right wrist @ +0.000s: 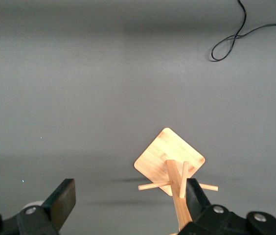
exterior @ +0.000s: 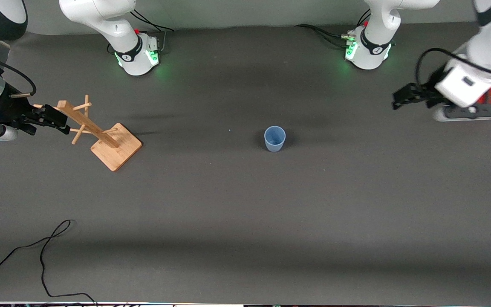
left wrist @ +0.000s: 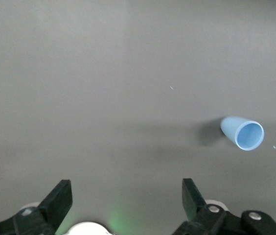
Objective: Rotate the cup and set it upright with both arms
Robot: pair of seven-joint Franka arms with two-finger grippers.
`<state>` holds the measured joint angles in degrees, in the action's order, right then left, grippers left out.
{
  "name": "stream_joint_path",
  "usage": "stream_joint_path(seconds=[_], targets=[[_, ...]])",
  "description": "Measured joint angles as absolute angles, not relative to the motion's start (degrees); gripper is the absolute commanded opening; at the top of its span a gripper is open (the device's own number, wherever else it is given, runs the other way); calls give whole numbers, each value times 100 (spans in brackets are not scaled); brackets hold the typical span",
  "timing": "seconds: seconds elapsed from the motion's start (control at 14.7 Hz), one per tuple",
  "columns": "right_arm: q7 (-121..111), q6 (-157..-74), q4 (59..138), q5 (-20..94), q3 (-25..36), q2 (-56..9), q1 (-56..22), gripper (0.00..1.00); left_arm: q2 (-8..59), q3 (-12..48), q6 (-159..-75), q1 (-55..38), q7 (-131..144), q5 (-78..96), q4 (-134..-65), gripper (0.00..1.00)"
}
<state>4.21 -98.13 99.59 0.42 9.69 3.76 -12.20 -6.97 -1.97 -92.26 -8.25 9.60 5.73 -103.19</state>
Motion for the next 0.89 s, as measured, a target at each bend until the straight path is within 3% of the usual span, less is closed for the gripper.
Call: stream_joint_path(seconds=[0.34,0.89], targets=[[392,-9864,9721,42,971,216,-1218,100,-44,-277,-8743,-578,461,280,-9206,100],[385,-9795,9569,152,971,70,-1218,100,47,-260,-8898,-510,266,15,-9273,100]])
